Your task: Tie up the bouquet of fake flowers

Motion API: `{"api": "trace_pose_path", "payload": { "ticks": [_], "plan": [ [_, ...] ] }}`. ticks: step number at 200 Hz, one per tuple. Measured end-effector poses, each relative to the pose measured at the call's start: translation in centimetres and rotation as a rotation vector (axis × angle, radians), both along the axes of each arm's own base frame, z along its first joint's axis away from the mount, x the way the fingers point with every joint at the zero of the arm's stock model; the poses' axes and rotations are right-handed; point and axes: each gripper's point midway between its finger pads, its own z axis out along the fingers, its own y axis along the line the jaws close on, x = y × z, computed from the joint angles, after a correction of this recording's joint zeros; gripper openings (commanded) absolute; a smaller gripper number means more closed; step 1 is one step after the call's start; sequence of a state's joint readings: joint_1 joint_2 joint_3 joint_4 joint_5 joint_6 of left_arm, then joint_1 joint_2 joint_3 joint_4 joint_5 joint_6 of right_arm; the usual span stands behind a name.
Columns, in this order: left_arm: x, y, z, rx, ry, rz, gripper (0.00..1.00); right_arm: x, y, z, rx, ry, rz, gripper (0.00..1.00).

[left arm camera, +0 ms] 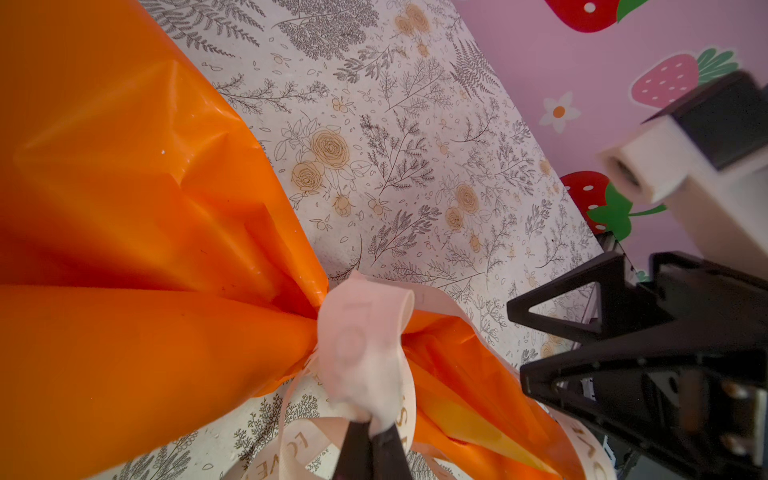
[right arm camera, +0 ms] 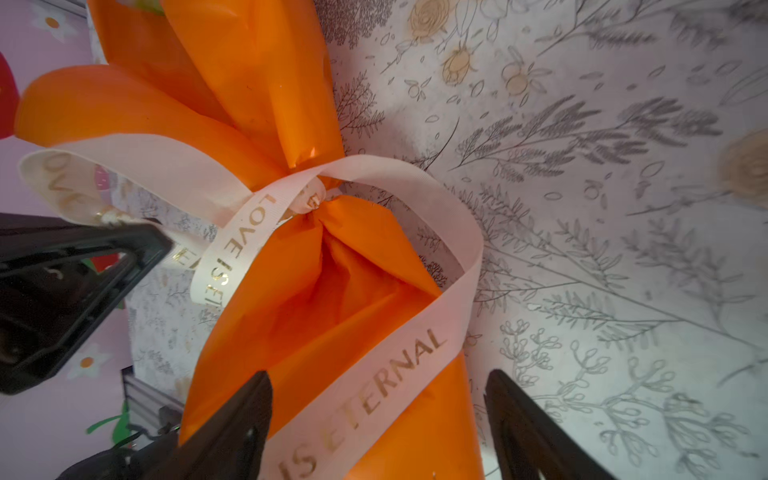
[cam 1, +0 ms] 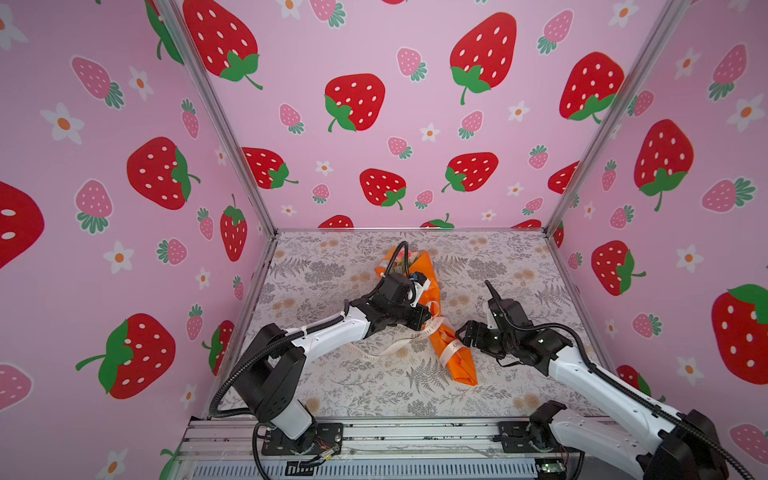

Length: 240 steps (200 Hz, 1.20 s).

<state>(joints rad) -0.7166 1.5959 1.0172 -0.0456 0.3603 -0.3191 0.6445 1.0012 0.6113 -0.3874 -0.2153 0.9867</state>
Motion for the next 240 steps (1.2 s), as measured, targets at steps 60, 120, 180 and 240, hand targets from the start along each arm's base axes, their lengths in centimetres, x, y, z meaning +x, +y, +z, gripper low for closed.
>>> {"api": "trace_pose_path", "payload": {
  "ticks": [60,120,180,240],
  "plan": [
    [0.0,0.0,0.0,-0.001,0.002,0.002,0.00,-0.6,1.6,-0.9,0.186,0.090,-0.066,0.58],
    [-0.2,0.2,-0.2,-0.003,0.016,0.014,0.00,0.0,2.1,1.1,0.274,0.028,-0.083,0.00],
    [-1.5,2.1,-0.5,-0.020,0.011,0.070,0.00,2.5,0.2,5.8,0.164,-0.161,-0.129,0.01],
    [-1.6,2.4,-0.7,-0.037,0.012,0.090,0.00,0.8,0.1,5.2,0.209,-0.075,-0.128,0.51]
  ]
}}
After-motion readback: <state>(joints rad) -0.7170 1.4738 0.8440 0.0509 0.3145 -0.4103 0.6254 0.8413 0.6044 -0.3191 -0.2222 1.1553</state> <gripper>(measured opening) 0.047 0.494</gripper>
